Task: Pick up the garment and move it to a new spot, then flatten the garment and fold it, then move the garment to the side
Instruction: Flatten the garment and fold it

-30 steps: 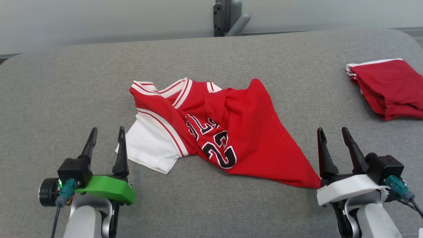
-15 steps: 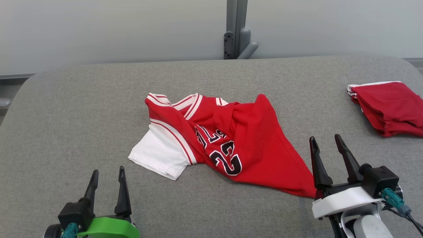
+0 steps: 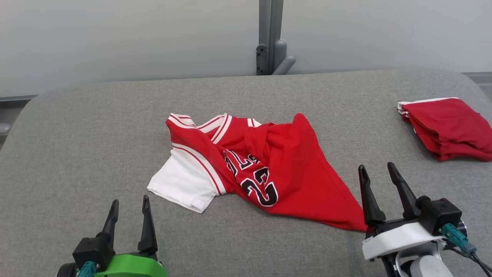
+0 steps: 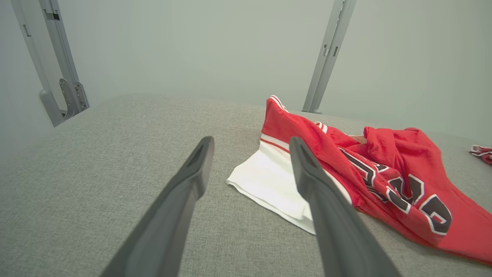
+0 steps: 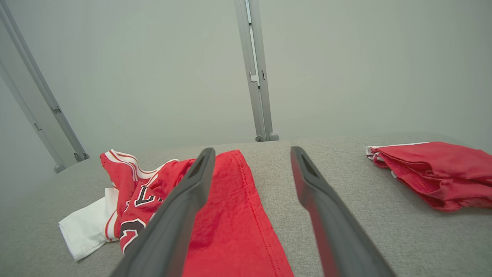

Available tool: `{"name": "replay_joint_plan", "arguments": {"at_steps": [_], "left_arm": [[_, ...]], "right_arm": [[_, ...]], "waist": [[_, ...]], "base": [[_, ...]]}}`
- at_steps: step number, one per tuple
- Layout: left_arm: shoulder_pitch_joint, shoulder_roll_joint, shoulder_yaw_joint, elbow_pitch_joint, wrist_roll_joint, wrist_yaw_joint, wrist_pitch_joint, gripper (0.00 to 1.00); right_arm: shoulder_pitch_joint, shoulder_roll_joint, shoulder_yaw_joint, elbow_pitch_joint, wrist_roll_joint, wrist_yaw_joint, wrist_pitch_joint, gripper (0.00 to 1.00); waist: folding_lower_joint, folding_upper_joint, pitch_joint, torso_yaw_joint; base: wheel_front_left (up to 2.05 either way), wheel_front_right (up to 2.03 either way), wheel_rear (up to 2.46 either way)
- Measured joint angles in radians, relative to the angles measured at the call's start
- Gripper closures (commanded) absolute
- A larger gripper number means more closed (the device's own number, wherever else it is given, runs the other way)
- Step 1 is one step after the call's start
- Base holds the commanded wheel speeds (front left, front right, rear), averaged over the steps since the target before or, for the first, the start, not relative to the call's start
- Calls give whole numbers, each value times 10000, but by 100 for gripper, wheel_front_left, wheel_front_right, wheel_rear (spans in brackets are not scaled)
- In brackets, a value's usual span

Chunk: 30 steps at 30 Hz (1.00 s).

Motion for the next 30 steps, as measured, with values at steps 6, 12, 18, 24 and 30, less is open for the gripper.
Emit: {"name": "replay_joint_plan", "arguments": {"at_steps": [6, 12, 18, 24, 30], "left_arm": [[-13, -2, -38, 21, 0, -2, 0, 0], [-42, -2, -121, 71, 0, -2, 0, 0], [-149, -6, -240, 111, -13, 12, 0, 0], [-288, -8, -366, 173, -13, 29, -2, 0], [-347, -8, -387, 199, -15, 54, 0, 0]], "right_arm": [[-2, 0, 12, -17, 27, 0, 0, 0], [38, -2, -360, 974, 155, 0, 136, 0], [-55, -6, -803, 2734, 261, 0, 591, 0], [-533, -2, -815, 4034, 451, 0, 604, 0], [-628, -4, -754, 4629, 798, 0, 569, 0]], "waist": [[0, 0, 81, -27], [0, 0, 265, 5], [0, 0, 520, 97], [0, 0, 829, 272], [0, 0, 1031, 518]], "base": [[0, 0, 0], [0, 0, 0], [0, 0, 0], [0, 0, 0], [0, 0, 0]]}}
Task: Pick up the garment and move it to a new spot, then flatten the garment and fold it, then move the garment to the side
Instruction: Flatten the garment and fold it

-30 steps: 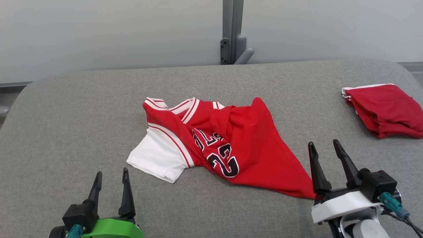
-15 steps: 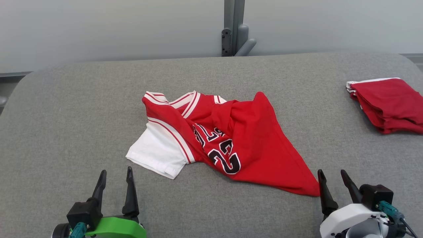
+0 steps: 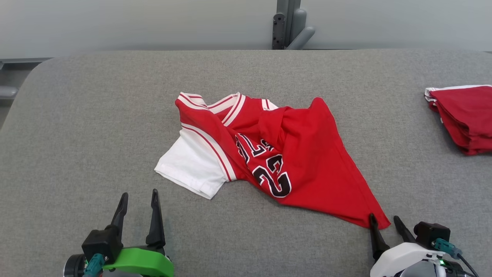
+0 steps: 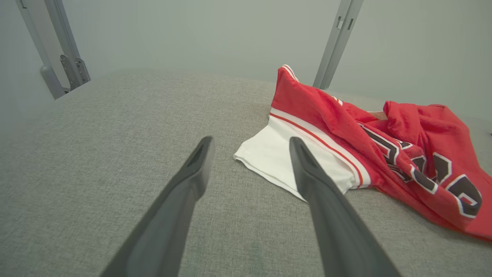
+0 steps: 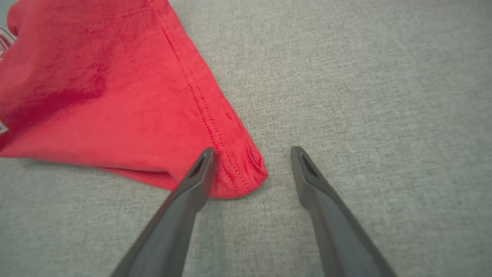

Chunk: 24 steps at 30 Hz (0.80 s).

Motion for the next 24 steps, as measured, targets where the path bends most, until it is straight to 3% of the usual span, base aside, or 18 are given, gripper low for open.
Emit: {"name": "replay_joint_plan", "arguments": {"at_steps": [6, 7, 8, 11, 20, 24], "left_arm": [[6, 0, 33, 42, 0, 0, 0, 0], [8, 0, 35, 58, 0, 0, 0, 0], [10, 0, 31, 77, 0, 0, 0, 0], [13, 0, 15, 134, -10, 0, 0, 0], [-504, -4, -8, 1200, -240, -282, -2, 0], [-1684, 125, 88, 2596, -566, -543, 401, 0]], "right_arm": [[-37, -40, 516, 148, 364, -8, -46, 0], [-57, -38, 610, 171, 399, -8, -42, 20], [-75, -36, 681, 182, 477, -8, -40, 55], [-124, -27, 711, 174, 562, -6, -61, 98], [-402, 12, 456, -525, 834, -4, -295, 100], [-542, 6, 199, -1034, 635, -4, -288, 100]], "waist": [[0, 0, -3, 32], [0, 0, -16, 20], [0, 0, -32, 9], [0, 0, -67, -39], [0, 0, -91, -286], [0, 1, 48, -528]], "base": [[0, 0, 0], [0, 0, 0], [0, 0, 0], [0, 0, 0], [0, 0, 0], [0, 0, 0]]}}
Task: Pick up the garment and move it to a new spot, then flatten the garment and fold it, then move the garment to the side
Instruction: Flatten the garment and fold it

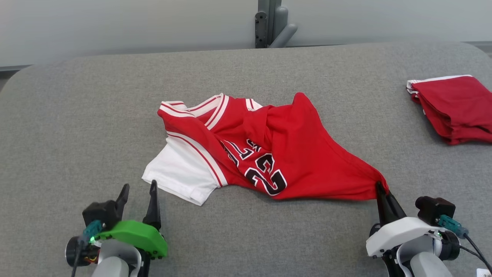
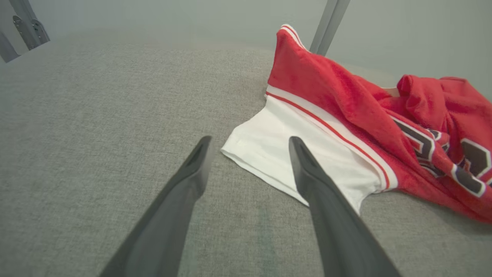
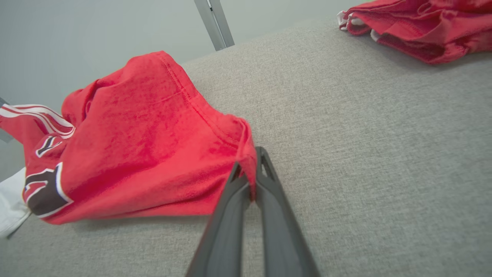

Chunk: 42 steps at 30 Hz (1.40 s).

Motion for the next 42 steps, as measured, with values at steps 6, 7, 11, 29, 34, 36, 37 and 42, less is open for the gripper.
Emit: {"name": "replay_joint_plan", "arguments": {"at_steps": [6, 7, 11, 29, 34, 36, 37, 42], "left_arm": [[-1399, 259, 138, 1779, -410, -140, 918, 0], [-1591, 257, 174, 2040, -495, -159, 1041, 0], [-2185, 370, 244, 2867, -568, -155, 1254, 0], [-3155, 397, -477, 4521, -700, -529, 1463, 100], [-2947, 249, -295, 4219, -1312, -606, 838, 100], [-2816, 217, -215, 3871, -1674, -616, 585, 100], [-2731, 199, -167, 3636, -1858, -637, 468, 100], [-2116, 100, -236, 1682, -3091, -644, 217, 100]], "right_arm": [[-214, 2, 198, -393, -52, 0, 102, 100], [-228, 2, 245, -431, -44, 0, 102, 100], [-290, 0, 416, -495, 23, 0, 100, 100], [-429, 0, 589, -408, 153, 0, -65, 100], [-420, 0, 673, -506, 999, 0, -140, 100], [-416, -2, 765, -667, 1457, 0, -151, 100], [-414, -2, 844, -815, 1708, 0, -157, 100], [-372, 4, 976, -1687, 2859, 0, -176, 100]], "waist": [[-1, -1, 383, -297], [0, 0, 456, -347], [0, 0, 718, -531], [0, 0, 737, -711], [0, 0, 473, -642], [-1, 0, 339, -607], [0, 0, 264, -587], [0, 0, -147, -474]], "base": [[0, 0, 0], [0, 0, 0], [0, 0, 0], [0, 0, 0], [0, 0, 0], [0, 0, 0], [0, 0, 0], [0, 0, 0]]}}
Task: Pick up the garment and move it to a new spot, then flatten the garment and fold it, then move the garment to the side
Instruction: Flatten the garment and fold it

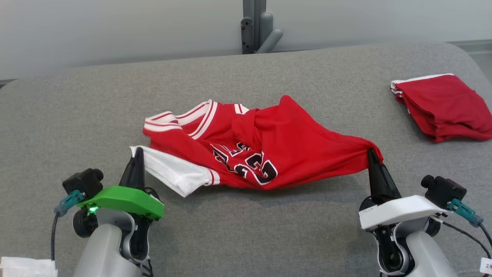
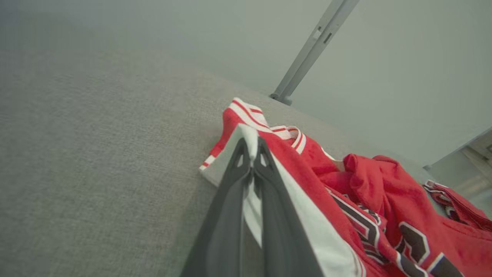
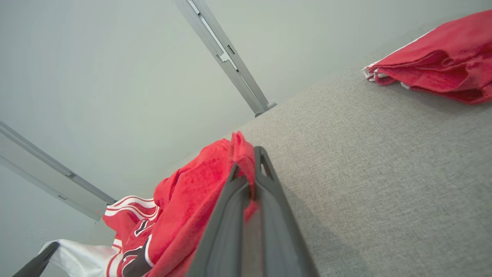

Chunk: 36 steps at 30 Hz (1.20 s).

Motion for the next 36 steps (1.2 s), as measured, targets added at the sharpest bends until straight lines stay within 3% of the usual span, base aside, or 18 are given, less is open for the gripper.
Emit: {"name": "replay_joint_plan", "arguments": {"at_steps": [7, 15, 21, 29, 36], "left_arm": [[1009, 293, 198, -3593, -930, 12, 259, 100], [1583, 472, 564, -7839, -1342, 725, 1058, 100], [1563, 502, 623, -10119, -1638, 1127, 1622, 100], [867, 537, 487, -11910, -2098, 1565, 2598, 100], [-536, 943, 322, -11210, -2134, 1716, 3429, 100]], "right_arm": [[261, 0, -44, -2059, 1283, -2, 596, 100], [618, -6, -522, -4592, 1983, -2, 1678, 100], [853, -6, -1066, -6295, 2771, -2, 2334, 100], [1164, -10, -1887, -8184, 4084, -4, 2964, 100], [322, -10, -2161, -7908, 4138, -4, 3613, 100]], "waist": [[0, 0, -625, 193], [0, 0, -1124, 262], [0, 0, -1149, 119], [0, 0, -904, -51], [0, 0, -141, -99]], "base": [[0, 0, 0], [0, 0, 0], [0, 0, 0], [0, 0, 0], [0, 0, 0]]}}
